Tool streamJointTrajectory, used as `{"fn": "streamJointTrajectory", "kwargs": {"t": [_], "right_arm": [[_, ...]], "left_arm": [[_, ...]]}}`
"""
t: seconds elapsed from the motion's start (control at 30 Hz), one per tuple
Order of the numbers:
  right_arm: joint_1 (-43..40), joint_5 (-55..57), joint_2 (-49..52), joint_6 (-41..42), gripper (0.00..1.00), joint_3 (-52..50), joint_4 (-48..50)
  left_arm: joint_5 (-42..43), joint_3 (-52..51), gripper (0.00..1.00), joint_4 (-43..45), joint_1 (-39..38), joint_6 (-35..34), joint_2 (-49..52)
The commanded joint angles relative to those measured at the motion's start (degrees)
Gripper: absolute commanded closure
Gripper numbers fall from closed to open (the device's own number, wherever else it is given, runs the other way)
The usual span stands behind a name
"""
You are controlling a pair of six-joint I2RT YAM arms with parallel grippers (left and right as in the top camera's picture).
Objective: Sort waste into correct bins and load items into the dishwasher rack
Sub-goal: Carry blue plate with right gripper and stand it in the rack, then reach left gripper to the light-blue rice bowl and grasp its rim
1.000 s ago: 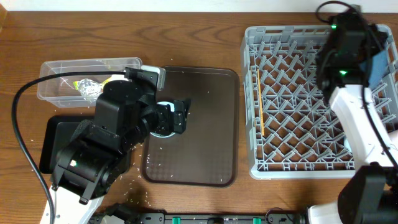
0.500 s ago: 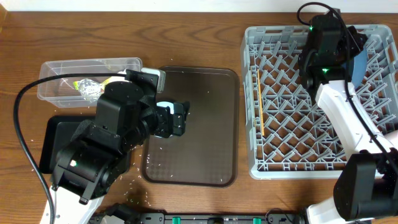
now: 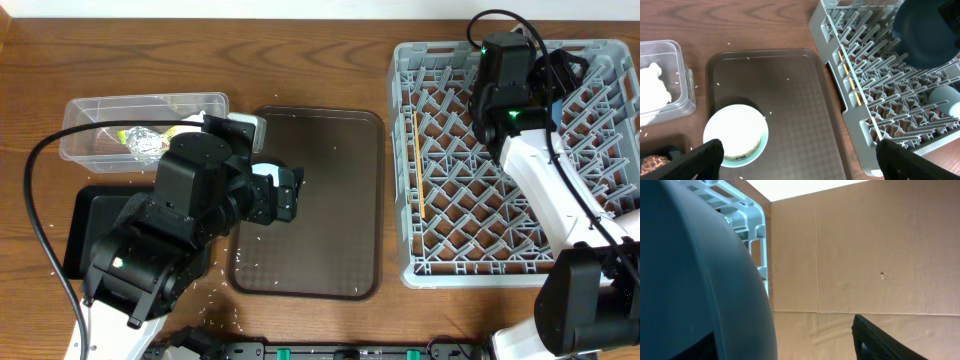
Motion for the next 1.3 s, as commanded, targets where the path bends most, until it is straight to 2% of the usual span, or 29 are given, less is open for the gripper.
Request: {"fn": "streamJointTrajectory", "kwargs": {"t": [0.0,0.3,0.6,0.83,0.97,1.07,1.1,1.17,1.27], "right_arm": [[1.05,0.42,0.24,1.36,0.34,0.46,-0.20],[5.75,-7.74,0.24,0.57,0.30,0.46,-4.76],[10.47,-7.72,0.00,8.37,0.28,0.46,-6.82],[18.16,-11.69,-2.36,20.65,0.22,0.46,-13.16],[22.03,-22.69,-4.70,33.24,0.16,0.46,-20.81],[23.87,-33.88,-6.58,44.63,0.19,0.46,-26.56],[24.09,-37.66,-7.06,47.63,0.20,0.46,-27.69],[24.11,-47.89,-7.93,54.38,0.24,0.46,-29.35],[23.91,-59.47,-8.24,58.55,0.28,0.46,-30.08]], "left_arm": [[0.35,1.22,0.02,-0.13,-0.02,0.57,-0.24],[0.35,1.22,0.02,-0.15,-0.02,0.55,-0.24],[0.33,1.22,0.02,-0.15,-0.02,0.57,-0.24],[0.37,1.22,0.02,-0.09,-0.02,0.55,-0.24],[0.33,1.22,0.02,-0.55,-0.02,0.57,-0.24],[-0.63,1.22,0.02,-1.90,0.00,0.57,-0.24],[-2.38,1.22,0.01,-2.95,0.00,0.55,-0.24],[-8.31,1.22,0.13,-6.10,0.00,0.39,-0.20],[-17.03,1.22,0.14,-10.58,0.35,-5.77,-0.20]]}}
